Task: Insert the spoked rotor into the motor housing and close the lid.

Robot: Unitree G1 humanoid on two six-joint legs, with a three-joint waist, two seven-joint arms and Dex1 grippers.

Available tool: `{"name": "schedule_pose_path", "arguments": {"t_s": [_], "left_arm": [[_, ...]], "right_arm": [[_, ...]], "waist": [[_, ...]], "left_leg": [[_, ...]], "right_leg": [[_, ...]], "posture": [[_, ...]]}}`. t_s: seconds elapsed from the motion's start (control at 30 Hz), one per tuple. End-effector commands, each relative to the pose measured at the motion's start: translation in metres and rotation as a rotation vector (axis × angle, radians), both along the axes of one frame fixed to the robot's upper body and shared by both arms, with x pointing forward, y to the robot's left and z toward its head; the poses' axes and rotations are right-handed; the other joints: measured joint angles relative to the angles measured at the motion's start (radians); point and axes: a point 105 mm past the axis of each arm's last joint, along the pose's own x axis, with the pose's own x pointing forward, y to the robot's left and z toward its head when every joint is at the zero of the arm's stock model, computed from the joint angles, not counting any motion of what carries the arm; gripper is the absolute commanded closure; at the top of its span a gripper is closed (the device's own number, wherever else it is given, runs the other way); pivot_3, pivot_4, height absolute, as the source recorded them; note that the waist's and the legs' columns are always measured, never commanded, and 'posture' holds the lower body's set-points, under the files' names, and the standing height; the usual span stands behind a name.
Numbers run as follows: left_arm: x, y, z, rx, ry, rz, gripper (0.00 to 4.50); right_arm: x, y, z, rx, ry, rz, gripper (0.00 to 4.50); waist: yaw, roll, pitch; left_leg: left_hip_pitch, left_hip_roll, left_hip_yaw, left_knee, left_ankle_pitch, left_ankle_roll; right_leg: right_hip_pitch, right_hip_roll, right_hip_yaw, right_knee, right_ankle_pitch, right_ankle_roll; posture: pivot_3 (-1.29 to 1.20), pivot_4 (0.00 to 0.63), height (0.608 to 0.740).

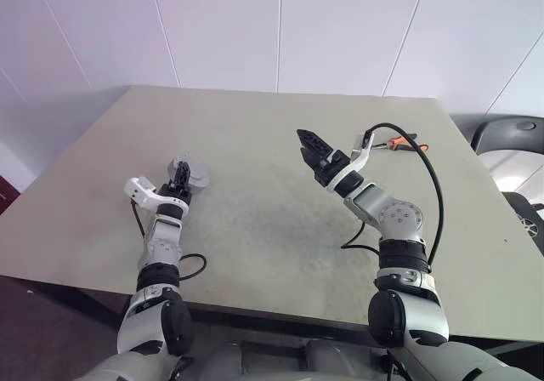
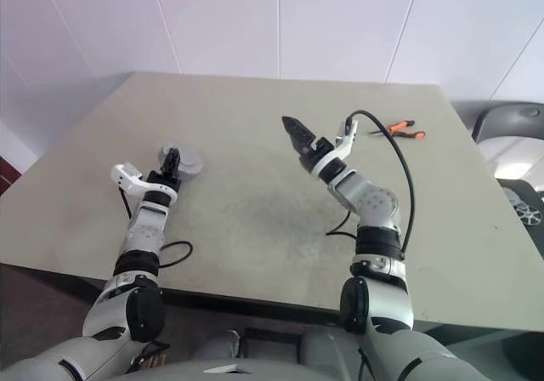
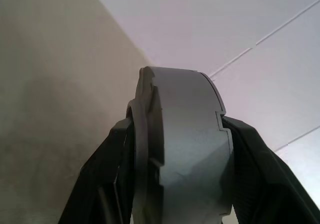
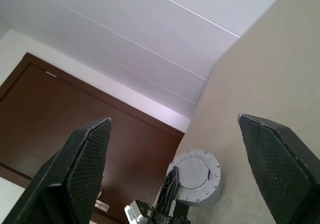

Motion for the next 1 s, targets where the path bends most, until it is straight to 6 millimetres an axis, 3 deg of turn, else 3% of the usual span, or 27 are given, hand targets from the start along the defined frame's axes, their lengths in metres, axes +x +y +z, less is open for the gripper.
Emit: {"name": "schedule_pose_path", "arguments": {"t_s": [0.03,0.43,0.63,1.0], "left_arm": [[0.008,-0.009,0.048,-0.012,-0.189,-0.07,2.44],[0.01,0.006,0.038,-0.114,-0.122,-0.007,2.44],[0.012,0.005,0.025,-0.099,-0.048,-0.003,2.44],[0.012,0.0,0.02,-0.083,-0.023,-0.02,2.44]], "right_arm": [[-0.001,0.001,0.02,-0.005,-0.08,0.008,0.27],[-0.001,0.0,0.018,-0.012,-0.081,0.007,0.27],[-0.001,0.002,0.018,-0.016,-0.082,0.011,0.27],[-0.002,0.002,0.017,-0.023,-0.079,0.016,0.27]], "waist": [[-0.001,0.0,0.0],[-0.001,0.0,0.0],[0.0,0.0,0.0],[0.0,0.0,0.0]], "left_leg": [[0.0,0.0,0.0,0.0,0.0,0.0],[0.0,0.0,0.0,0.0,0.0,0.0],[0.0,0.0,0.0,0.0,0.0,0.0],[0.0,0.0,0.0,0.0,0.0,0.0]], "right_leg": [[0.0,0.0,0.0,0.0,0.0,0.0],[0.0,0.0,0.0,0.0,0.0,0.0],[0.0,0.0,0.0,0.0,0.0,0.0],[0.0,0.0,0.0,0.001,0.0,0.0]], "posture": [[0.0,0.0,0.74],[0.0,0.0,0.74],[0.0,0.0,0.74],[0.0,0.0,0.74]]}}
